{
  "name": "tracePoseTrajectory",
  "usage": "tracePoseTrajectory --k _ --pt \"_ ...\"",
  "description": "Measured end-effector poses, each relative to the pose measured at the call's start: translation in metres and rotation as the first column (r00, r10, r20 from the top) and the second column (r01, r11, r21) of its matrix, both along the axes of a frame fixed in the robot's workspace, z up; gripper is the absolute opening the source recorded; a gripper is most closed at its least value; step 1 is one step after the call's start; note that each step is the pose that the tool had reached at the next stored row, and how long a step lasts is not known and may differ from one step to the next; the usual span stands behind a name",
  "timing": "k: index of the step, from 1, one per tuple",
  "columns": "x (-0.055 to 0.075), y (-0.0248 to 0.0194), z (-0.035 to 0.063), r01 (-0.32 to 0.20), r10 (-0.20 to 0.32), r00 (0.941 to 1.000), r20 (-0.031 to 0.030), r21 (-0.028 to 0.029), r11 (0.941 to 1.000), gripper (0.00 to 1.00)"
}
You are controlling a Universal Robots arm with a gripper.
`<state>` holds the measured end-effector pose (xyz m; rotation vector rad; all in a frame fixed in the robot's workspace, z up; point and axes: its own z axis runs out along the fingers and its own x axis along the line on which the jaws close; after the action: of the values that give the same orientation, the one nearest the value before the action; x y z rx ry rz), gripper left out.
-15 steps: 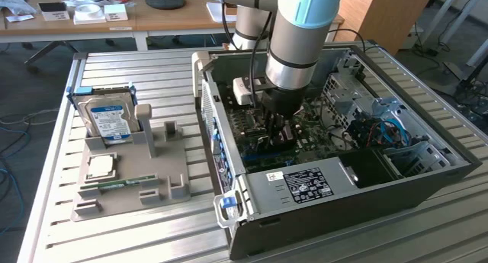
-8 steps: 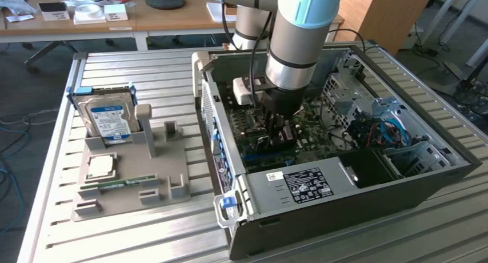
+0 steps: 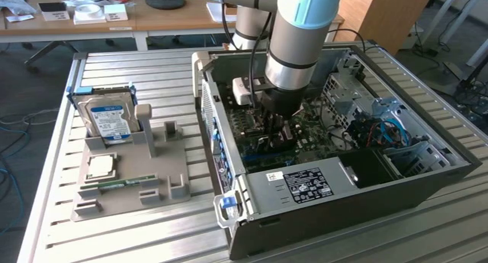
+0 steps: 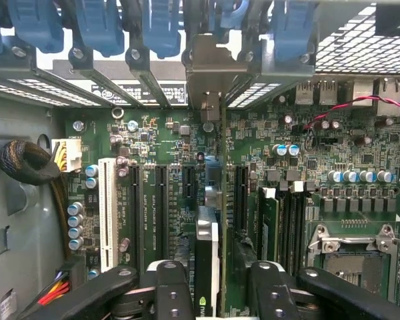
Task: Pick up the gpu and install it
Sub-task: 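Insert the gpu into the slot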
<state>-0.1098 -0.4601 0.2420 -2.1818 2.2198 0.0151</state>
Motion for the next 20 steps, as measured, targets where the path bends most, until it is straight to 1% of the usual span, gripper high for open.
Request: tracePoseTrajectory --k 3,9,20 --pt "0.000 0.0001 0.0018 0.000 0.000 1.0000 -0.0002 -0.0003 1.0000 0.40" --pt "0.000 0.0004 0.0107 0.000 0.000 1.0000 0.0000 -0.0004 1.0000 0.40" --pt "0.000 0.0007 0.0107 0.000 0.000 1.0000 0.0000 -0.0005 1.0000 0.40"
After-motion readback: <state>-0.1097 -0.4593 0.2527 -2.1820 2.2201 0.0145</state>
